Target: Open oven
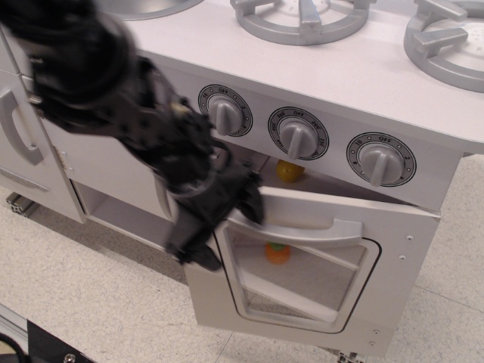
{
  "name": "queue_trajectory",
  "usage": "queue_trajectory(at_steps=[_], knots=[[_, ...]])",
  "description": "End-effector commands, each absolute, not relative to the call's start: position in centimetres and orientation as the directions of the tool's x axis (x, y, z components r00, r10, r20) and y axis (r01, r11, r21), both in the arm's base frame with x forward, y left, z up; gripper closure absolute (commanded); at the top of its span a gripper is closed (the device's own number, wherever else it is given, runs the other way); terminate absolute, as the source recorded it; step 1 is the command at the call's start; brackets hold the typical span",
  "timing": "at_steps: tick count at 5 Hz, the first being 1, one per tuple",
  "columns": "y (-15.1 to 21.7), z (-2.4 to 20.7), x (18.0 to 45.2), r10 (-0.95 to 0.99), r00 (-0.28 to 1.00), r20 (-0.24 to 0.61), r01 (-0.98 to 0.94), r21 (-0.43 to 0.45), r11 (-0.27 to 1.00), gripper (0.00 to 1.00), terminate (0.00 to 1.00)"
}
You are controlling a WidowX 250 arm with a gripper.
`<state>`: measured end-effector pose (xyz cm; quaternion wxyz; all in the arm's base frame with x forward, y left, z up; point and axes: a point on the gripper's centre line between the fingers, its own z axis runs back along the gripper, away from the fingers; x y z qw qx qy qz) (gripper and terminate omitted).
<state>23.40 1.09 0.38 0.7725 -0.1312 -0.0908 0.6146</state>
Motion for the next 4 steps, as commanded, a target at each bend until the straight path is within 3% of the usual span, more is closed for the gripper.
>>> queue_trajectory(at_steps=[1, 2, 3, 4], knots=[[3.0, 6.3, 23.6, 0.952, 0.291, 0.099, -0.913, -0.27, 0.307, 0.0, 0.0], [4.1, 7.7, 25.1, 0.913, 0.345, 0.217, -0.89, -0.233, 0.392, 0.0, 0.0], [5.3, 7.1, 27.4, 0.821, 0.46, 0.338, -0.814, -0.209, 0.542, 0.0, 0.0], [6.7, 6.0, 28.7, 0.709, 0.587, 0.391, -0.726, -0.134, 0.674, 0.0, 0.0]])
